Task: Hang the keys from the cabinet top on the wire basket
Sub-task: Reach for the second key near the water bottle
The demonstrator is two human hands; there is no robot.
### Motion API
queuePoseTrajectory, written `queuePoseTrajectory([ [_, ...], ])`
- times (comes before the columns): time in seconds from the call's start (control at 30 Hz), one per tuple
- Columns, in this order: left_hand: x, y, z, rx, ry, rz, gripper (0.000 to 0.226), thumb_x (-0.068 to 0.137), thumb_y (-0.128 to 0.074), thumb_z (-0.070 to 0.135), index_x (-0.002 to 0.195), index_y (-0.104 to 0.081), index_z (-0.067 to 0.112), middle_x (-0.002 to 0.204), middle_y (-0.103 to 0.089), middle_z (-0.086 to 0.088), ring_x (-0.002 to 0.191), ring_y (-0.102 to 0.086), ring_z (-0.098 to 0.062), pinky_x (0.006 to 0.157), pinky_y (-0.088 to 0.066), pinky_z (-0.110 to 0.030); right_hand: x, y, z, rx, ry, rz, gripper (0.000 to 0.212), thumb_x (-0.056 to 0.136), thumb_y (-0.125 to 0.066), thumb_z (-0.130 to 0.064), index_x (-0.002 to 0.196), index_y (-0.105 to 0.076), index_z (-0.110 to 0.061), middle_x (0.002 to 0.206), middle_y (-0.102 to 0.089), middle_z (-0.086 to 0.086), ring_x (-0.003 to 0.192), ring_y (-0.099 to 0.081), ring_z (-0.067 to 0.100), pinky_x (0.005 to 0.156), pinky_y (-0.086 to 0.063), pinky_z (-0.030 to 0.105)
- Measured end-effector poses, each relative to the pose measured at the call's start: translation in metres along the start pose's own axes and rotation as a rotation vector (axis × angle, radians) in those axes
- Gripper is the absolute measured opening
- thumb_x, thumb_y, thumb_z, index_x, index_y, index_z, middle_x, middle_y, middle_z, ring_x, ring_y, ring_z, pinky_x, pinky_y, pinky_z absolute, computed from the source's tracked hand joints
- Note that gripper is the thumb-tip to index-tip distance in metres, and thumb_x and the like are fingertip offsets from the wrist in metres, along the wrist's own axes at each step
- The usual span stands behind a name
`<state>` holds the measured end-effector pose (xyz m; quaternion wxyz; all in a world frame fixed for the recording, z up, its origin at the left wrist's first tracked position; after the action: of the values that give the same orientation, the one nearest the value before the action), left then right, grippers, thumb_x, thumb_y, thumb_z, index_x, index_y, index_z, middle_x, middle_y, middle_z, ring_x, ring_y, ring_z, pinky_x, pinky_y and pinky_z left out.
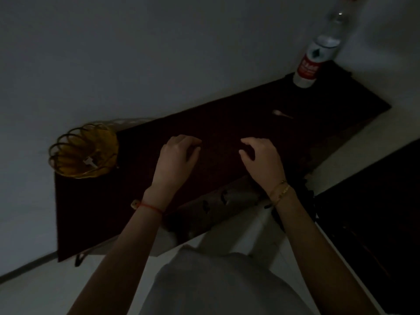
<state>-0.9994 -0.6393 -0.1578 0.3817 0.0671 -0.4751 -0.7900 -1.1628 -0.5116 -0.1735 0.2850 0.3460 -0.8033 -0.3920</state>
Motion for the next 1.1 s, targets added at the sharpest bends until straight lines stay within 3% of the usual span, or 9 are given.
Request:
queuePoseTrajectory([
  [0.53, 0.01, -0.111, 0.151, -0.035, -0.027, -0.03, 0.028, 0.093, -0.054, 0.024, 0.118, -0.063, 0.018, 0.119, -0.065, -0.003, 0.114, -0.056, -0.019, 0.096, -0.048, -0.041, -0.025, 0.115, 0.157, -0.007, -0.023, -0.007, 0.034, 0.093, -0.057, -0.021, 0.124, -0.059, -0.007, 0.123, -0.062, 0.014, 0.12, -0.051, 0.026, 0.102, -0.045, 0.038],
  [1.1, 0.105, -0.151, 0.145, -0.051, -0.011, -0.076, 0.027, 0.091, -0.057, 0.02, 0.116, -0.065, 0.015, 0.115, -0.066, -0.004, 0.107, -0.06, -0.019, 0.093, -0.05, -0.035, 0.079, 0.094, 0.194, 0.021, -0.023, -0.036, 0.033, 0.091, -0.059, -0.02, 0.123, -0.059, -0.009, 0.121, -0.063, 0.013, 0.118, -0.051, 0.026, 0.1, -0.046, 0.041],
])
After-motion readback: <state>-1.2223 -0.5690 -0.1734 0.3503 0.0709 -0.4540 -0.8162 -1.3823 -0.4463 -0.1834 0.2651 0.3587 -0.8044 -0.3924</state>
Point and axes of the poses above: each hand's wrist, its own x-axis towards the middle knuckle, its own y-axis out of the back of the hand, z = x × y, the point moved 10 cm from there along x, towards the middle knuckle
